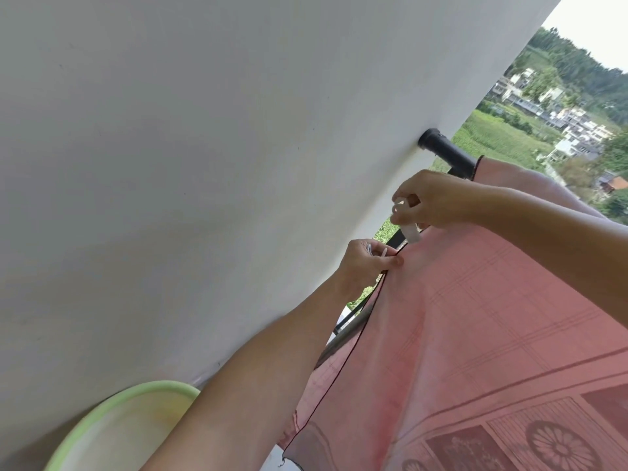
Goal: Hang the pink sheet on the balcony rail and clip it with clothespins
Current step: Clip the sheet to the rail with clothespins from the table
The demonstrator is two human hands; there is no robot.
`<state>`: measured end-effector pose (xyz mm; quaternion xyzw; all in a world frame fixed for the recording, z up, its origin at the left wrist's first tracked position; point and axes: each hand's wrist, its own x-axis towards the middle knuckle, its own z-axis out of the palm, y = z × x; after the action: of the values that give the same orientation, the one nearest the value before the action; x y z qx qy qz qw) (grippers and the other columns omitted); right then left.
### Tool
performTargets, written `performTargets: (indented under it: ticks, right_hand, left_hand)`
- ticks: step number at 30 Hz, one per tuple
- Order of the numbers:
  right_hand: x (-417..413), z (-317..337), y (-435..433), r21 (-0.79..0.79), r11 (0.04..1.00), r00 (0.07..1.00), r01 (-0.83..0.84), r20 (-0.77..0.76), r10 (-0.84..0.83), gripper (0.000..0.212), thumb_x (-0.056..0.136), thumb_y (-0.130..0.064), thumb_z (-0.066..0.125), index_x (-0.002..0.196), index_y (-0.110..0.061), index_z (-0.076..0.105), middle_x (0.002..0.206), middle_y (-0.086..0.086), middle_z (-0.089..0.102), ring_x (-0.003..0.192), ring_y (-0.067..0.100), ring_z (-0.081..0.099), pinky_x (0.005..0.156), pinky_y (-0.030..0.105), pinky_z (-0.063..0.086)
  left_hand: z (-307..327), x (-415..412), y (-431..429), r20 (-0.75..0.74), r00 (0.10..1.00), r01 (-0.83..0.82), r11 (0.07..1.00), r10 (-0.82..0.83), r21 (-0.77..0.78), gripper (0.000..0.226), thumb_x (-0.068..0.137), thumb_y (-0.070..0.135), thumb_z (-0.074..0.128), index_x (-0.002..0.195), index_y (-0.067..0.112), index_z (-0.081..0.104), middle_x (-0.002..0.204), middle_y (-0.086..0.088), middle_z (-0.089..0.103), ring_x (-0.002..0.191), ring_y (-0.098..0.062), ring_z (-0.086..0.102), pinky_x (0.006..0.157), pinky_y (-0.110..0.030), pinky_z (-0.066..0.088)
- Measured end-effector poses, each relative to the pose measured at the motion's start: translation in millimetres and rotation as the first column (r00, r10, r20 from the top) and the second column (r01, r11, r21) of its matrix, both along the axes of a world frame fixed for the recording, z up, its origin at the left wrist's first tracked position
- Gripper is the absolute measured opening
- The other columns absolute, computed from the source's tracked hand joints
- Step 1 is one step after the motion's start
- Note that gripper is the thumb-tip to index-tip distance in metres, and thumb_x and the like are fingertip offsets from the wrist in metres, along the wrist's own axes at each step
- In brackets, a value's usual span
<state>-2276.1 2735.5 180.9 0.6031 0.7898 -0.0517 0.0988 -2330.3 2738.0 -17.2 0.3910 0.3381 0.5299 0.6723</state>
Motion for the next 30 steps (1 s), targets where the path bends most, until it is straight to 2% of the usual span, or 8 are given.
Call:
performTargets:
  ticks: [4,9,17,20,23,25,27,30]
  right_hand:
    - [5,-6,3,0.086,0.996,0.986,0.033,-0.168,-0.018,0.023,0.066,-0.022,0.089,0.084,-0.014,0.076,0.08,0.001,0.074,0.079,0.021,0.069,0.074,0.037,0.056]
    - [5,-9,5,0.139,0.99,0.992,0.016,-0.124,0.001,0.012,0.067,-0.028,0.088,0.072,-0.026,0.077,0.066,-0.011,0.071,0.071,0.009,0.067,0.06,0.024,0.051]
    - [3,-12,10,0.099,0.995,0.994,0.03,0.099,-0.04,0.011,0.072,-0.033,0.085,0.068,-0.028,0.075,0.065,-0.01,0.067,0.063,0.008,0.059,0.061,0.027,0.048]
    - [6,-10,14,0.03,0.997,0.989,0.064,0.131,-0.067,0.02,0.077,-0.034,0.08,0.064,-0.022,0.072,0.06,-0.003,0.06,0.056,0.014,0.051,0.052,0.024,0.036]
    - [7,-10,18,-0.002,0.996,0.98,0.095,0.177,-0.093,0.037,0.075,-0.039,0.08,0.085,-0.003,0.075,0.071,0.01,0.061,0.062,0.023,0.053,0.054,0.027,0.039]
    - [11,-11,21,-0.029,0.994,0.977,0.103,0.192,-0.096,0.061,0.07,-0.044,0.083,0.105,0.004,0.069,0.097,0.019,0.07,0.087,0.034,0.066,0.073,0.037,0.052]
    - [11,-8,15,-0.01,0.996,0.988,0.091,0.126,-0.089,0.072,0.068,-0.045,0.085,0.122,-0.004,0.063,0.123,0.014,0.065,0.111,0.031,0.062,0.092,0.04,0.049]
    - [4,-8,-3,0.217,0.975,0.996,-0.051,-0.062,0.066,0.056,0.078,-0.037,0.079,0.127,-0.017,0.061,0.123,0.004,0.066,0.112,0.021,0.06,0.099,0.042,0.047]
  left_hand:
    - [0,-1,1,0.022,0.999,0.028,0.999,-0.028,-0.015,0.035,0.054,0.017,0.087,0.079,-0.002,0.072,0.077,-0.013,0.064,0.075,-0.026,0.059,0.072,-0.043,0.041]
    - [-1,-1,2,0.022,0.999,0.042,0.999,-0.041,-0.033,0.05,0.04,0.027,0.096,0.078,0.002,0.074,0.079,-0.013,0.068,0.078,-0.028,0.064,0.078,-0.047,0.041]
    - [1,-9,1,0.108,0.994,-0.022,0.999,0.026,-0.034,0.013,0.069,-0.003,0.081,0.077,0.001,0.071,0.081,-0.019,0.067,0.079,-0.029,0.066,0.09,-0.053,0.049]
    - [4,-10,1,0.113,0.992,-0.053,0.998,0.056,-0.028,0.012,0.071,-0.007,0.078,0.076,0.0,0.069,0.081,-0.019,0.065,0.075,-0.028,0.066,0.084,-0.044,0.053]
    - [5,-11,-3,0.123,0.992,-0.039,0.999,0.041,-0.02,0.009,0.075,-0.009,0.075,0.08,-0.005,0.068,0.077,-0.016,0.065,0.069,-0.024,0.066,0.074,-0.032,0.059]
    - [-2,-18,-5,0.114,0.993,-0.034,0.999,0.039,-0.041,0.012,0.078,-0.004,0.075,0.085,-0.008,0.067,0.076,-0.018,0.066,0.068,-0.027,0.067,0.069,-0.035,0.06]
    - [-16,-33,-10,0.037,0.998,-0.05,0.994,0.054,-0.1,0.018,0.082,0.007,0.076,0.089,-0.003,0.064,0.069,-0.014,0.067,0.06,-0.026,0.065,0.056,-0.032,0.056]
    - [-43,-57,-24,-0.168,0.985,-0.073,0.977,0.039,-0.2,0.03,0.082,0.021,0.077,0.094,0.005,0.055,0.058,-0.006,0.055,0.04,-0.015,0.047,0.039,-0.023,0.04]
